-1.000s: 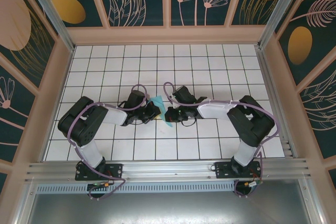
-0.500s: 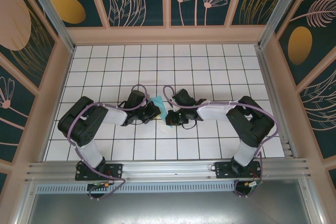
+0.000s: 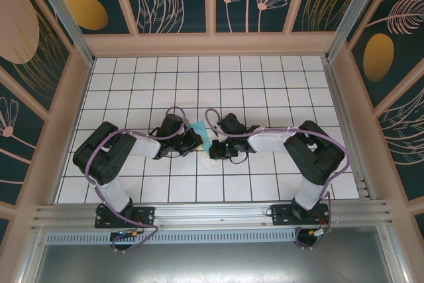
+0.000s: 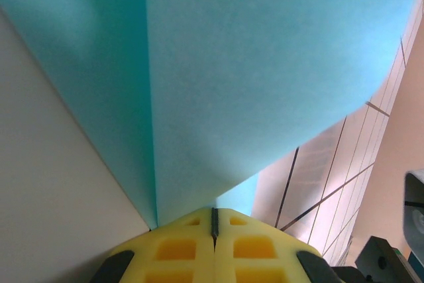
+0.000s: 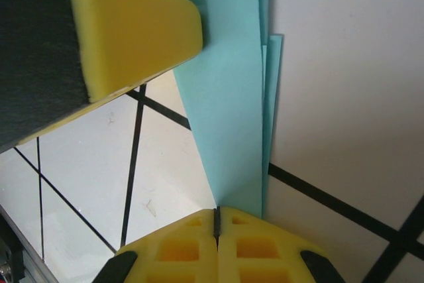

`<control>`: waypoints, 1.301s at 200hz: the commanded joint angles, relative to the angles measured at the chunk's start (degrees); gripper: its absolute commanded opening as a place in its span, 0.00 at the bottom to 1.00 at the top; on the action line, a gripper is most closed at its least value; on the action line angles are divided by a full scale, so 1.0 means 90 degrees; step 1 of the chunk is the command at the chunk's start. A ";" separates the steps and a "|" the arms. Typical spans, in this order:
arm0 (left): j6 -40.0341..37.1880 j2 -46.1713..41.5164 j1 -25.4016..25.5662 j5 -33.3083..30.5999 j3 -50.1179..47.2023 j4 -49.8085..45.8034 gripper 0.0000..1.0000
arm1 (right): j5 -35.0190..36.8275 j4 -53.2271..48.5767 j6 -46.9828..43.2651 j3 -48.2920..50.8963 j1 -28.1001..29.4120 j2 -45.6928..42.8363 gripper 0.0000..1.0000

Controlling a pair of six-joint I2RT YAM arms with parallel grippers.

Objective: Fold a paper plane with a square sheet of paper (pick it up from the middle)
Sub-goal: Fold the wing for the fifth time at the center of the table.

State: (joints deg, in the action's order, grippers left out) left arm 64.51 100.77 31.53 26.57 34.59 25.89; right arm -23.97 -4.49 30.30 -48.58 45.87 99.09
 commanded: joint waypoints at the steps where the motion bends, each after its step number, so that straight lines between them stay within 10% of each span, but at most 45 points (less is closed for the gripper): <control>1: -0.0156 0.0378 -0.0067 -0.1126 -0.0137 -0.0836 0.00 | -0.0132 -0.0361 -0.0096 0.0103 0.0031 -0.0385 0.00; 260: -0.0166 0.0405 -0.0067 -0.1126 -0.0154 -0.0839 0.00 | -0.0069 -0.0043 -0.0094 -0.0303 -0.0028 0.0378 0.00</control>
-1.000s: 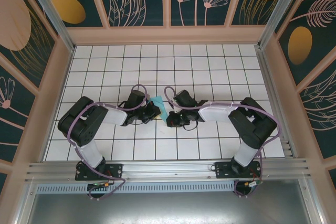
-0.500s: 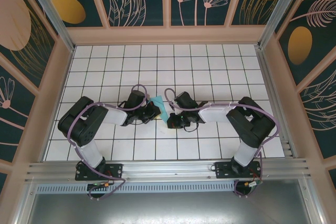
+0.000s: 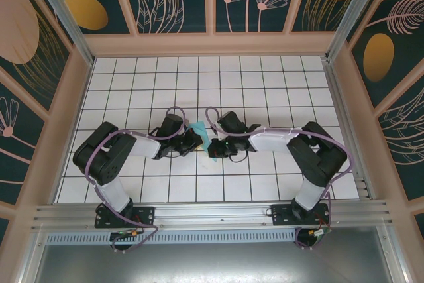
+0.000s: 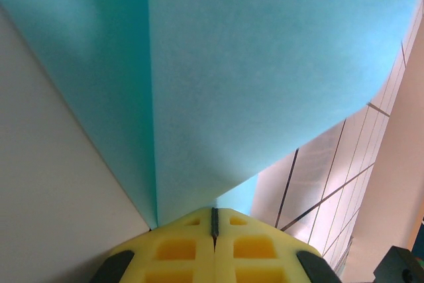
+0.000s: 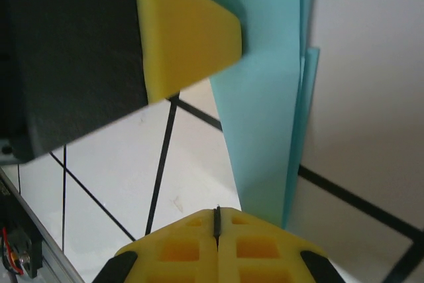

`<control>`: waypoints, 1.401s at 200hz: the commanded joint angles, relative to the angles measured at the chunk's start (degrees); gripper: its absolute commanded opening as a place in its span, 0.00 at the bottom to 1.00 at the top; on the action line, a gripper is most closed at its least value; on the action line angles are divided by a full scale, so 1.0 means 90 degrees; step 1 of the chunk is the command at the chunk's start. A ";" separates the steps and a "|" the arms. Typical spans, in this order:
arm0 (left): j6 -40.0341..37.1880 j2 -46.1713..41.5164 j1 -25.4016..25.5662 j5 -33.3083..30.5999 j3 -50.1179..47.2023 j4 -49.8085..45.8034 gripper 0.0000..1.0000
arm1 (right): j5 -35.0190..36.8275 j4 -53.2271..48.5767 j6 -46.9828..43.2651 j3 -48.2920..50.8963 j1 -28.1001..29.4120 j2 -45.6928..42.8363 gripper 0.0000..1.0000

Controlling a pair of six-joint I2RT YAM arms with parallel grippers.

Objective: Fold a paper plane with a square sheet of paper (pick it up from the middle)
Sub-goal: Fold the wing for the fifth time at the center of the table.

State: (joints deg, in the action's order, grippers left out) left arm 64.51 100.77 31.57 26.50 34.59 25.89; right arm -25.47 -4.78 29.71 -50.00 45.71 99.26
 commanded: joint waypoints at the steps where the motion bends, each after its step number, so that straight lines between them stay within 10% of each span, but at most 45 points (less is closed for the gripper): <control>1: -0.0166 0.0400 -0.0071 -0.1118 -0.0158 -0.0837 0.00 | 0.0102 -0.0014 -0.0030 -0.0151 -0.0011 0.0363 0.00; 196: -0.0156 0.0353 -0.0072 -0.1200 -0.0128 -0.0935 0.00 | 0.0210 -0.0596 -0.0335 0.0794 0.0008 -0.1353 0.00; 280: -0.0327 0.0087 -0.0072 -0.0763 -0.0045 -0.0580 0.00 | 0.0462 0.0168 -0.0133 -0.0310 -0.0030 0.0278 0.00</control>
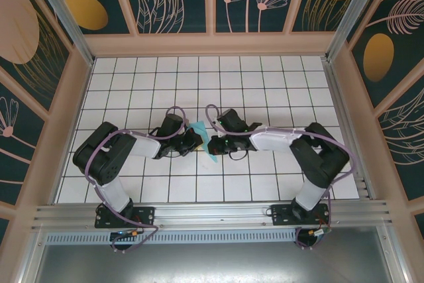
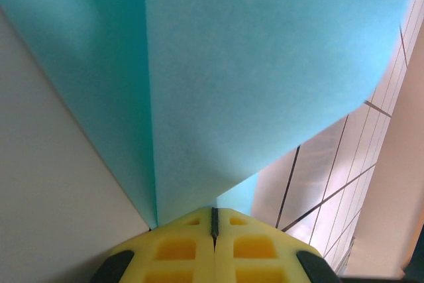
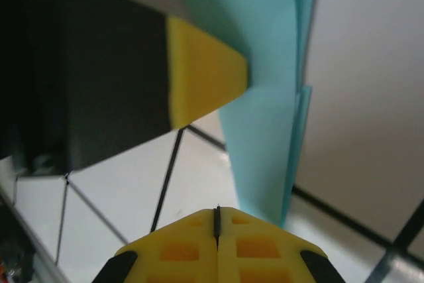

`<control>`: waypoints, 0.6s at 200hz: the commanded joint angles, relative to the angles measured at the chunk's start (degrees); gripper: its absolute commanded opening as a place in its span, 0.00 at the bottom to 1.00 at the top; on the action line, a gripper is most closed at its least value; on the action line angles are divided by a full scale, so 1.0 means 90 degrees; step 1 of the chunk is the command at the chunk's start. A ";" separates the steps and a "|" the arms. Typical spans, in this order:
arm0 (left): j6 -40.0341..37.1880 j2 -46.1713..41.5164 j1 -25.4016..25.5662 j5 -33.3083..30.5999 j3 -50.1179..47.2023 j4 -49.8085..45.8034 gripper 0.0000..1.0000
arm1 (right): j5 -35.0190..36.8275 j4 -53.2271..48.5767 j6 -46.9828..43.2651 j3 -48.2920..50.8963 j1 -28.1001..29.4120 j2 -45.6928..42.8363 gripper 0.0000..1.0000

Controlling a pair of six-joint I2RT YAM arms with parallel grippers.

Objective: Fold a paper plane with a square sheet of paper (pick it up from the middle)
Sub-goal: Fold the wing for the fifth time at the center of the table.

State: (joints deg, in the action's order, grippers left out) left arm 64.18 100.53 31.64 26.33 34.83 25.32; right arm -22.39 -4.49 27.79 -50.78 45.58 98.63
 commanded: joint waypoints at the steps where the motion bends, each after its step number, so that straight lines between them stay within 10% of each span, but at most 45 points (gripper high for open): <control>1: -0.0293 0.0111 -0.0078 -0.0736 -0.0072 -0.0508 0.00 | 0.0117 0.0137 0.0074 -0.0230 -0.0016 0.0364 0.00; 120: -0.2440 -0.0737 -0.0081 -0.0977 0.0747 -0.1154 0.22 | 0.0272 -0.0173 -0.0041 0.0008 -0.0103 0.0679 0.00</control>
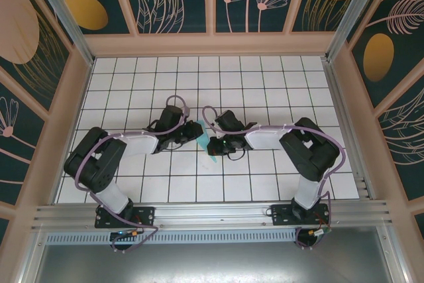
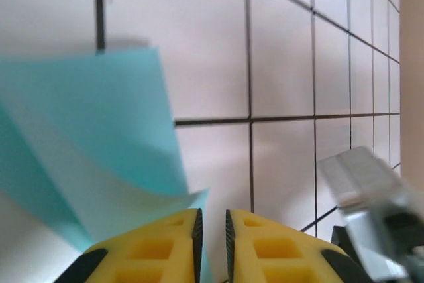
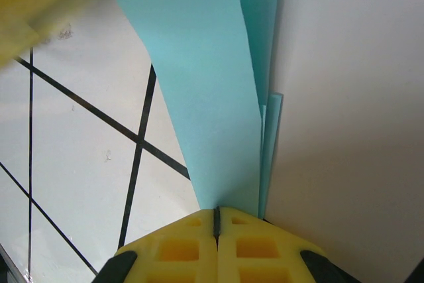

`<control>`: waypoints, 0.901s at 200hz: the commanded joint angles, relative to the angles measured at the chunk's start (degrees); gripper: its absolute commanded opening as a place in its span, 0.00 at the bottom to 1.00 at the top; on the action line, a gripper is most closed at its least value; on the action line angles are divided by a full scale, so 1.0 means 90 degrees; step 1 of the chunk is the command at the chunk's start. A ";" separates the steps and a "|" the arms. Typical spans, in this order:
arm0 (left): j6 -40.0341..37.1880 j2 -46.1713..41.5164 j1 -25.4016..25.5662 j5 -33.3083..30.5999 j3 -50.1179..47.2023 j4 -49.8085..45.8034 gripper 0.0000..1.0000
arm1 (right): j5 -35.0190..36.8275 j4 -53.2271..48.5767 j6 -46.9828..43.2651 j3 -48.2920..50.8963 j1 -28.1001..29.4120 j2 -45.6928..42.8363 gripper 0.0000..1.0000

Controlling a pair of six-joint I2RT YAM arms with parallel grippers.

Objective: Fold a paper plane with a square sheet of paper (pick it up from the middle)
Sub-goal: Fold the wing for the fifth time at the center of the table.

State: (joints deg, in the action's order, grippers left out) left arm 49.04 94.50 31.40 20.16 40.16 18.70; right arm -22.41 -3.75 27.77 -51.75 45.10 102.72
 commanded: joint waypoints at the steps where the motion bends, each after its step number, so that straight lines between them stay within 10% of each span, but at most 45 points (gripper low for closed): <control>1: -0.0769 -0.0059 -0.0053 -0.0290 0.0160 -0.0418 0.22 | 0.0269 -0.0257 -0.0038 0.0115 -0.0045 0.0226 0.00; 180: -0.1192 0.0926 -0.0204 -0.0656 0.0095 -0.0010 0.19 | 0.0176 -0.0559 -0.0197 0.0303 -0.0060 0.0325 0.00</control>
State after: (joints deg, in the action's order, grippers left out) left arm 40.66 100.86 30.89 16.29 41.28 17.39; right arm -22.92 -3.68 27.33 -51.70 44.97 102.94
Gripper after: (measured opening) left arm 0.192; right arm 0.046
